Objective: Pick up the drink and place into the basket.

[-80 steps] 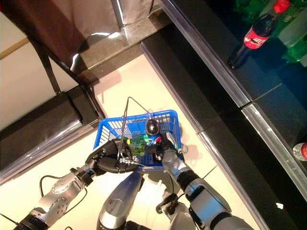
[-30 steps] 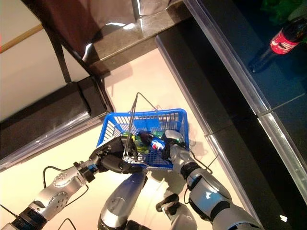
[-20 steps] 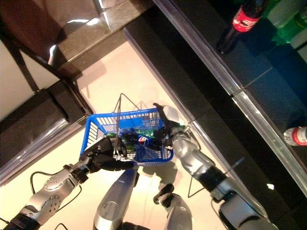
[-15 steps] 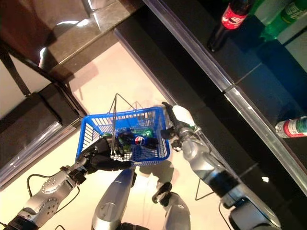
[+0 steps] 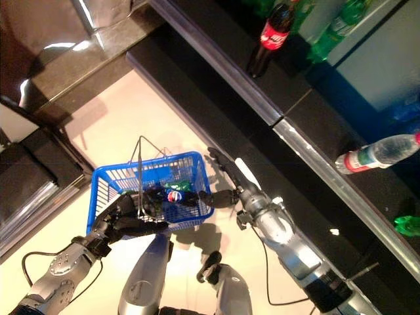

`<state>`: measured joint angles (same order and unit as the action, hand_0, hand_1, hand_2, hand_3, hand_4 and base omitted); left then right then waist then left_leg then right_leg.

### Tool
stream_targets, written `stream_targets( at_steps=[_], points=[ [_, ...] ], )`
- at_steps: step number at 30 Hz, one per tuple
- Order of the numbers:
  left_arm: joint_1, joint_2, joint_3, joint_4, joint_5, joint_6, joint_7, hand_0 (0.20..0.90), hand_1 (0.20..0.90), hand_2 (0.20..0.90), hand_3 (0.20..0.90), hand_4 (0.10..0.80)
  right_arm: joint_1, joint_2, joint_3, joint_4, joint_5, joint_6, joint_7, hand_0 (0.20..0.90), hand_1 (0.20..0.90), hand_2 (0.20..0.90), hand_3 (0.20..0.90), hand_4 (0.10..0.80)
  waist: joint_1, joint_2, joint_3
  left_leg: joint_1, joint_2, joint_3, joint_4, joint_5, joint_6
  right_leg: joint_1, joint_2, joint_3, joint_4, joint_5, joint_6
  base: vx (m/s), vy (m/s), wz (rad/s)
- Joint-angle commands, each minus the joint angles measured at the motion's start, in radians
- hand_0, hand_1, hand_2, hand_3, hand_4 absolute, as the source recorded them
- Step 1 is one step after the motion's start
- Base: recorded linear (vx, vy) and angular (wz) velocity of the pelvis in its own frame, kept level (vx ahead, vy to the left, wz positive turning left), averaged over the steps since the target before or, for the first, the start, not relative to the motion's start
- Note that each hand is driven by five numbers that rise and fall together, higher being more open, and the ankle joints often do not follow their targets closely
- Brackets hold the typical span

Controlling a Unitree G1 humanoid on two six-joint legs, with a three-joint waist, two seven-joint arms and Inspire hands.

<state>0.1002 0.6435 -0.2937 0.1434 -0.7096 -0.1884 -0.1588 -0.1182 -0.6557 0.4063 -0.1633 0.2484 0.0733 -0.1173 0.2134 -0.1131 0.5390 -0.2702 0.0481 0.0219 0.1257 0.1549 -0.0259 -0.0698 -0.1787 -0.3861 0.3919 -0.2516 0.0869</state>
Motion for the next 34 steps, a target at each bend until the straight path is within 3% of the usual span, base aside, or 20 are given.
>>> stream_targets(
  at_steps=[1, 9, 14, 21, 26, 34],
  points=[
    [0.001, -0.099, 0.069, -0.175, 0.008, -0.255, -0.024, 0.3, 0.3, 0.3, 0.2, 0.1, 0.067, 0.005, -0.045, 0.025, 0.073, -0.116, 0.049, 0.9, 0.9, 0.9, 0.9, 0.8, -0.044, 0.013, -0.126, 0.132, 0.016, 0.049, 0.021, -0.138, 0.001, -0.036, 0.031, 0.049, -0.075, 0.21, 0.022, 0.027, -0.035, -0.27],
    [0.099, -0.221, 0.132, 0.175, 0.02, -0.218, 0.035, 0.3, 0.3, 0.3, 0.2, 0.1, 0.249, 0.186, -0.063, 0.353, 0.089, -0.083, 0.105, 0.9, 0.9, 0.9, 0.9, 0.8, -0.097, 0.02, -0.275, 0.241, 0.035, 0.099, -0.097, -0.11, -0.027, 0.056, 0.04, 0.1, -0.213, 0.236, 0.033, 0.024, 0.018, -0.27],
    [0.065, -0.304, 0.162, 0.455, 0.049, -0.174, 0.044, 0.3, 0.3, 0.3, 0.2, 0.1, 0.24, 0.299, -0.078, 0.631, 0.131, -0.029, 0.121, 0.9, 0.9, 0.9, 0.9, 0.8, -0.122, 0.053, -0.351, 0.301, 0.045, 0.116, -0.158, -0.098, -0.045, 0.117, 0.027, 0.112, -0.287, 0.241, 0.038, 0.004, 0.039, -0.15],
    [0.009, -0.388, 0.192, 0.799, 0.076, -0.209, 0.029, 0.3, 0.3, 0.3, 0.2, 0.1, 0.181, 0.409, -0.136, 1.127, 0.09, -0.063, 0.144, 0.9, 0.9, 0.9, 0.9, 0.8, -0.137, 0.08, -0.412, 0.354, 0.062, 0.14, -0.21, -0.1, -0.06, 0.175, 0.014, 0.099, -0.353, 0.247, 0.044, -0.015, 0.004, -0.06],
    [-0.023, -0.421, 0.213, 0.961, 0.098, -0.225, 0.05, 0.3, 0.3, 0.3, 0.2, 0.1, 0.172, 0.452, -0.2, 1.366, 0.085, -0.053, 0.18, 0.9, 0.9, 0.9, 0.9, 0.8, -0.15, 0.092, -0.438, 0.363, 0.071, 0.156, -0.213, -0.112, -0.068, 0.197, 0.003, 0.085, -0.39, 0.257, 0.048, -0.016, 0.0, -0.04],
    [-0.027, -0.454, 0.252, 1.054, 0.094, -0.236, 0.06, 0.3, 0.3, 0.3, 0.2, 0.1, 0.195, 0.463, -0.314, 1.491, 0.148, -0.01, 0.233, 0.9, 0.9, 0.9, 0.9, 0.8, -0.176, 0.108, -0.46, 0.374, 0.076, 0.184, -0.213, -0.124, -0.071, 0.204, -0.003, 0.092, -0.409, 0.261, 0.048, -0.001, 0.006, -0.09]
  ],
)
